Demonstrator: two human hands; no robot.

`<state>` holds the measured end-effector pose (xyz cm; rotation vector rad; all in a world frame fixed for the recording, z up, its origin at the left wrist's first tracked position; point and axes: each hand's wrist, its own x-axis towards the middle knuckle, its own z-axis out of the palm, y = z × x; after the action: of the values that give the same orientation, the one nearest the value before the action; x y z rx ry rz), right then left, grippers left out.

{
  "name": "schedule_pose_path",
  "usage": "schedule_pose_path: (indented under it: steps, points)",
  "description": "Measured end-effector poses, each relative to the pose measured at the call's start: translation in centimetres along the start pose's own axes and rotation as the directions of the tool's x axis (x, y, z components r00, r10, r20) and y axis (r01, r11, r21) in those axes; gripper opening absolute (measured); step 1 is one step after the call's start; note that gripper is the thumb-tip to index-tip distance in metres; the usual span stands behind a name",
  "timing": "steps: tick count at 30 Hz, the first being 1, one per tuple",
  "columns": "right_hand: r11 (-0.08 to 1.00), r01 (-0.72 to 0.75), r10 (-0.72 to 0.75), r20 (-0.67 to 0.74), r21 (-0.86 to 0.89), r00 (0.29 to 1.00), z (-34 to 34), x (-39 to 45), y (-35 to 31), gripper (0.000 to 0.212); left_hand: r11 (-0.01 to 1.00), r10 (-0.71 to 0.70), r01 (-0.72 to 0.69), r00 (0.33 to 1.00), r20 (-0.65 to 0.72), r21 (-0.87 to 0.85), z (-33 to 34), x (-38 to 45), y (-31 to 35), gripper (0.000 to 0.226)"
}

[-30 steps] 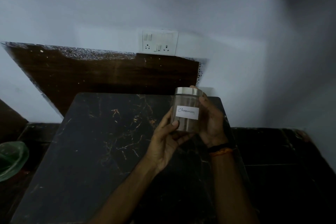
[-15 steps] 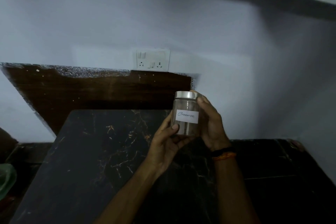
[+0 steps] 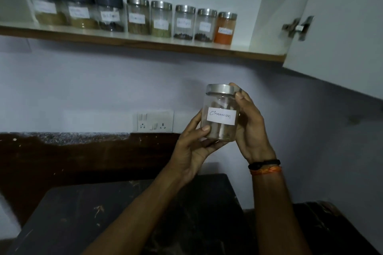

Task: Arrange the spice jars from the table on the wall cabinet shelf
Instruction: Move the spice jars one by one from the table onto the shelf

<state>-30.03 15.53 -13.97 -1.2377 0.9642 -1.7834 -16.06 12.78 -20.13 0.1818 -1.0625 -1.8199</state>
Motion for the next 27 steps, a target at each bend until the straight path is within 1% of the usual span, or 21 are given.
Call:
schedule_pose_path:
  steps: [3, 7, 10, 13, 15, 20, 23, 27]
  points:
    - [0.998, 0.068, -0.068, 0.006, 0.001, 0.998, -0.1, 1.5, -2.4, 0.055, 0.999, 0.030, -0.031, 0.999, 0.045, 0.019, 1.6, 2.1, 1.7, 0.071]
    - [0.987, 0.158, -0.156, 0.052, -0.037, 0.986, -0.3, 3.2, -5.1, 0.049, 0.995, 0.068, -0.076, 0.990, 0.127, 0.059, 3.2, 4.6, 3.7, 0.070]
    - [0.977, 0.183, -0.179, 0.045, -0.111, 0.983, -0.5, 4.4, -6.7, 0.051, 0.992, 0.085, -0.100, 0.982, 0.170, 0.081, 3.9, 6.1, 4.9, 0.068]
    - [0.954, 0.218, -0.207, 0.072, -0.205, 0.976, -0.7, 5.5, -8.2, 0.051, 0.989, 0.102, -0.121, 0.977, 0.188, 0.088, 4.5, 7.6, 5.7, 0.068]
    - [0.940, 0.233, -0.217, 0.090, -0.249, 0.972, -0.9, 6.3, -9.0, 0.051, 0.988, 0.112, -0.130, 0.974, 0.198, 0.085, 4.9, 8.4, 6.0, 0.068]
    - [0.920, 0.223, -0.204, 0.093, -0.322, 0.975, -1.9, 7.8, -10.3, 0.062, 0.985, 0.111, -0.139, 0.962, 0.248, 0.100, 5.4, 9.8, 6.2, 0.068]
    - [0.919, 0.223, -0.208, 0.082, -0.326, 0.975, -2.7, 8.8, -10.4, 0.059, 0.983, 0.098, -0.135, 0.957, 0.273, 0.120, 5.6, 10.8, 6.3, 0.070]
    - [0.917, 0.236, -0.226, 0.069, -0.321, 0.972, -3.4, 10.0, -10.3, 0.061, 0.979, 0.080, -0.131, 0.953, 0.292, 0.159, 5.7, 12.1, 6.4, 0.067]
